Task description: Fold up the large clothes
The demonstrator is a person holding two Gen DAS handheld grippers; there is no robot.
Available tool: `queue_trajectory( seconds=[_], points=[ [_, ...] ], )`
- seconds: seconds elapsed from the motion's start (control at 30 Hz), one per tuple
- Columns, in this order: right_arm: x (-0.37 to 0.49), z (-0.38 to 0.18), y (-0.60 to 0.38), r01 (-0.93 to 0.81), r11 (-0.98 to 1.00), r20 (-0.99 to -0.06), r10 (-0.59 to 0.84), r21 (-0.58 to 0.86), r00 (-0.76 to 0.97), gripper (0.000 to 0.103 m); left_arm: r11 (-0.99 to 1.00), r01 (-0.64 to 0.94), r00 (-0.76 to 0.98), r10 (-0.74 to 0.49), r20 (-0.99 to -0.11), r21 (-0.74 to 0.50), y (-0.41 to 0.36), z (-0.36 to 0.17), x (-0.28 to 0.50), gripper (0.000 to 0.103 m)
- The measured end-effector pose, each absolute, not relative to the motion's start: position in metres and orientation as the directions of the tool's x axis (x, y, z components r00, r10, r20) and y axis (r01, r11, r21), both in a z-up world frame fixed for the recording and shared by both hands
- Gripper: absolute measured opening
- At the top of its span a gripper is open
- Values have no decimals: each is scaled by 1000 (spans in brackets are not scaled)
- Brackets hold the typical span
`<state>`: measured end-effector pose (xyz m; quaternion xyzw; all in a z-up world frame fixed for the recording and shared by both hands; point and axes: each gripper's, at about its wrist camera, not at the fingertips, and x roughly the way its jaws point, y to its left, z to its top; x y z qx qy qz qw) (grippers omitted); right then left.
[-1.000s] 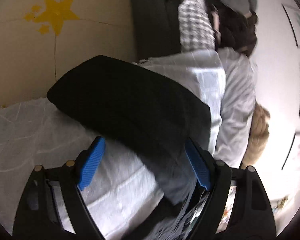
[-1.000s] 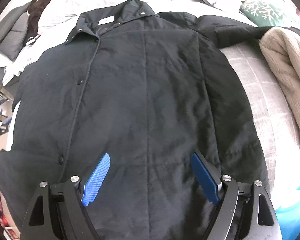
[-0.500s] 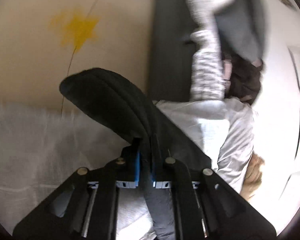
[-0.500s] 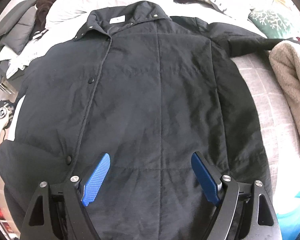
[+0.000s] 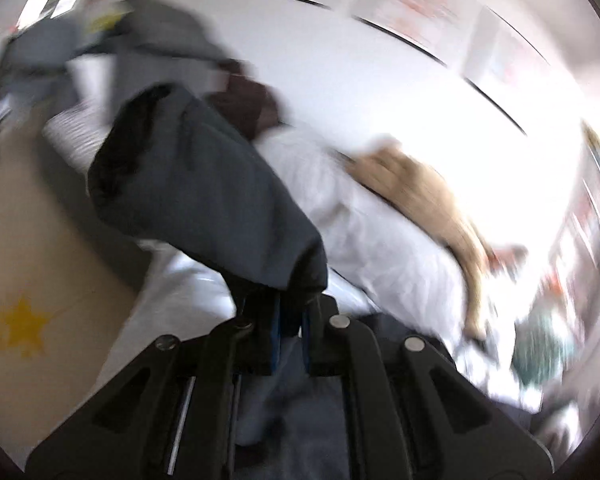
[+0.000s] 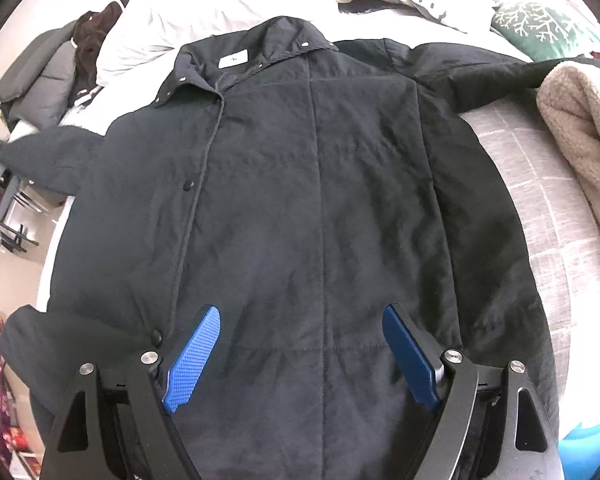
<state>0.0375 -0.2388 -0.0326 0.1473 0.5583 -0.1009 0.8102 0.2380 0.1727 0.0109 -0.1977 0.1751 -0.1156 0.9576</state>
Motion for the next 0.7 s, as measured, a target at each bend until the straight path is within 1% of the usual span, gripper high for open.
queue_trajectory(
  seconds=[0.03,0.1,0.13,0.23,0.27,0.33,0.37,0.4,0.43,0.47,0.53,0.6,0.7],
  points=[
    [38,-32,-239,326,936,-932,5,131,362,85,907,204,894,-326,-306,-370,147,13,237,9],
    [38,-30,-241,326,935,-928,11,142,373,85,907,281,858,-383,-343,-313,106,9,237,9],
    [38,-30,-242,326,934,-926,14,148,378,85,905,321,831,-411,-375,-280,82,2,238,9],
    [36,-28,-245,333,928,-919,24,166,393,85,893,399,754,-450,-479,-209,31,-28,238,10],
    [35,-27,-246,335,926,-917,29,174,397,85,883,427,713,-462,-528,-195,12,-44,239,11],
    [34,-28,-248,340,923,-916,34,183,400,85,865,466,628,-471,-619,-185,-16,-77,237,15],
    [33,-28,-249,343,921,-916,36,186,400,85,858,478,591,-473,-653,-188,-23,-90,236,26],
    [33,-29,-249,344,920,-916,38,188,400,85,845,496,521,-473,-710,-199,-33,-111,235,45],
    [33,-29,-250,345,919,-916,40,191,399,85,837,506,463,-466,-754,-207,-39,-126,230,53],
    [33,-30,-251,346,918,-917,44,194,398,85,833,512,391,-442,-807,-208,-45,-147,223,59],
    [35,-30,-252,347,917,-917,50,199,395,85,829,525,354,-420,-835,-195,-44,-160,210,60],
    [38,-28,-254,345,916,-916,55,205,396,85,821,540,358,-424,-832,-186,-37,-157,192,68],
    [47,-23,-256,331,915,-907,82,233,413,85,813,533,314,-448,-837,-235,-18,-149,169,71]
  ],
)
